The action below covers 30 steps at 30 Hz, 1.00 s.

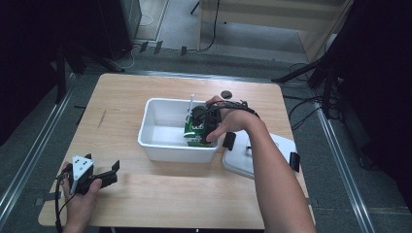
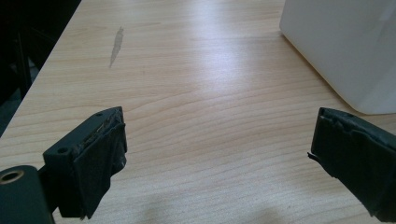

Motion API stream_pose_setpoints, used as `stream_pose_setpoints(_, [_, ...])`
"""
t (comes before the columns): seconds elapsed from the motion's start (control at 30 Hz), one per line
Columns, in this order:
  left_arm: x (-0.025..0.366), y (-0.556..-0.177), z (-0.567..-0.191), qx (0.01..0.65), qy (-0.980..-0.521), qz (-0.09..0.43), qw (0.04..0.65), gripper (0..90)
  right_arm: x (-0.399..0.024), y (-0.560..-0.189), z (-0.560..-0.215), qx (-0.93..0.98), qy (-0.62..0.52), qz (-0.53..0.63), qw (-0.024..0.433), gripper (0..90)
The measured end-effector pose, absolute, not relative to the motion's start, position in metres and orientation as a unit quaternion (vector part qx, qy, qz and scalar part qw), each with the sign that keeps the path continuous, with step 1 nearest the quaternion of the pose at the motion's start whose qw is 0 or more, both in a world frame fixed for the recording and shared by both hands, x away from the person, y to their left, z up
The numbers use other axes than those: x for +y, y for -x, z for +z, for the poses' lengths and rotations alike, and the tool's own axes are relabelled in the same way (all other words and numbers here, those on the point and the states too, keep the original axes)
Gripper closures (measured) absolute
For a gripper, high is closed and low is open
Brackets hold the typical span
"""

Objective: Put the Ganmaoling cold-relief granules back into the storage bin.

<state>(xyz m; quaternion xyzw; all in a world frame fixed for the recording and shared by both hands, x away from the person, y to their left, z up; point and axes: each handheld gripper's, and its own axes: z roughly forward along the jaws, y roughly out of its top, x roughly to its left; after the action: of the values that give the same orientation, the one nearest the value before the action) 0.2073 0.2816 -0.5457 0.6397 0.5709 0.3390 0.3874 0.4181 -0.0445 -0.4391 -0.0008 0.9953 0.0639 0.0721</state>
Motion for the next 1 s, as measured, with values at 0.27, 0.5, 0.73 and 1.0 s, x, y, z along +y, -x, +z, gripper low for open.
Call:
stream_pose_setpoints(0.27, [0.2813,-0.2075,-0.5458,0.571,-0.64,0.339,0.387,4.2,-0.0431,-0.4176,-0.4387,0.994,-0.004,0.07,0.078,14.7])
stream_pose_setpoints(0.5, [0.2812,-0.2074,-0.5458,0.571,-0.64,0.339,0.387,4.2,-0.0426,-0.4161,-0.4389,0.994,-0.004,0.069,0.08,14.4])
stream_pose_setpoints(0.73, [0.2813,-0.2073,-0.5458,0.57,-0.64,0.339,0.387,4.3,-0.0431,-0.4151,-0.4392,0.994,-0.004,0.068,0.08,13.1])
stream_pose_setpoints(1.0, [0.2813,-0.2075,-0.5458,0.57,-0.641,0.338,0.387,4.2,-0.0477,-0.4152,-0.4308,0.992,-0.013,0.098,0.078,10.8])
